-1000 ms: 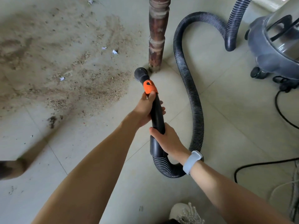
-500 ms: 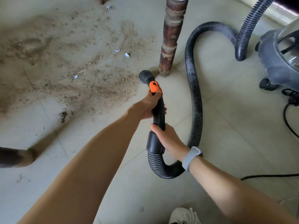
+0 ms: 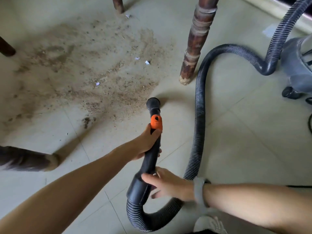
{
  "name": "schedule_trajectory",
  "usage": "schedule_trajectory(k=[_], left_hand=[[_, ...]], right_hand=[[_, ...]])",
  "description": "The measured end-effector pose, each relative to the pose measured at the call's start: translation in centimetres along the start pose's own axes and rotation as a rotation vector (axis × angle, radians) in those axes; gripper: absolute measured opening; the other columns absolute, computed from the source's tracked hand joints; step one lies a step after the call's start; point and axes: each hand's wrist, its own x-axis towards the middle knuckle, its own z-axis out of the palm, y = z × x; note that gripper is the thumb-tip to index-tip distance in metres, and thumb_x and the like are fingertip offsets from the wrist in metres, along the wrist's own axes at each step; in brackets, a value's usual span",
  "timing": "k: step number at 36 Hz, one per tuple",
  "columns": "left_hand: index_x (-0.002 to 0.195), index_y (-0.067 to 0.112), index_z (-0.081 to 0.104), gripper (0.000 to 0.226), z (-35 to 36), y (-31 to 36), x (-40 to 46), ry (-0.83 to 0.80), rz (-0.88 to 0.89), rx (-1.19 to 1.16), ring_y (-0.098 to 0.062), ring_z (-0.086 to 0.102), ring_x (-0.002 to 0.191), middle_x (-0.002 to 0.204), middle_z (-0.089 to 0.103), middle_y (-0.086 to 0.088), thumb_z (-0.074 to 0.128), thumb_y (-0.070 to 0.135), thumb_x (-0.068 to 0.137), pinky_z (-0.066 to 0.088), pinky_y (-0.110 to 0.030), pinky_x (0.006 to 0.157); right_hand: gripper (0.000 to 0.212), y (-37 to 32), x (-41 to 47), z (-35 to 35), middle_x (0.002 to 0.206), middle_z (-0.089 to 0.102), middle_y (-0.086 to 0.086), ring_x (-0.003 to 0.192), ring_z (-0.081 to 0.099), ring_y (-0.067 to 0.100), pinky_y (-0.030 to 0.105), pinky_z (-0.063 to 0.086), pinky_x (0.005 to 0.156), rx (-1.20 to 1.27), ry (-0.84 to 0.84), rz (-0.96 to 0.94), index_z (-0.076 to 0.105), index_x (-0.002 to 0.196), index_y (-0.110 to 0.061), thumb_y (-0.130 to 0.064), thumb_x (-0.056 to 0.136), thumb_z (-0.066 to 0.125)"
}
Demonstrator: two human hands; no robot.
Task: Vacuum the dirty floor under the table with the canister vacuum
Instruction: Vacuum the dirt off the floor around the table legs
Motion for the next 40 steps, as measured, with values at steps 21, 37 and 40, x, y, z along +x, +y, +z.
schedule_trajectory(k=[21, 37, 40], left_hand=[[0.114, 0.002, 0.038, 0.046, -3.4, -7.0, -5.0, 0.006, 0.148, -0.091, -0.024, 0.058, 0.047, 0.066, 0.061, -0.012, 0.04, 0.045, 0.099, 0.053, -0.032, 0.05], [0.09, 0.013, 0.042, 0.04, -6.2, -11.7, -9.2, -0.24, 0.06, 0.141, -0.023, 0.063, 0.058, 0.062, 0.066, -0.007, 0.035, 0.051, 0.098, 0.052, -0.027, 0.063], [0.086, 0.012, 0.04, 0.04, -6.4, -13.0, -9.9, -0.168, 0.068, 0.169, -0.023, 0.063, 0.057, 0.062, 0.065, -0.009, 0.033, 0.05, 0.098, 0.052, -0.024, 0.062]], right_hand=[[0.023, -9.7, 12.7, -2.9, 0.082, 0.053, 0.009, 0.072, 0.063, 0.027, 0.037, 0.053, 0.068, 0.024, 0.619, -0.035, 0.04, 0.079, -0.012, -0.021, 0.1, 0.042], [0.022, -6.3, 12.2, -1.4, 0.082, 0.054, 0.009, 0.06, 0.062, 0.022, 0.039, 0.054, 0.069, 0.245, 0.575, 0.021, 0.041, 0.083, -0.011, -0.025, 0.1, 0.046], [0.021, -6.0, 12.5, 0.2, 0.081, 0.053, 0.006, 0.063, 0.063, 0.022, 0.035, 0.053, 0.062, 0.201, 0.522, 0.024, 0.042, 0.084, -0.012, -0.025, 0.1, 0.046]])
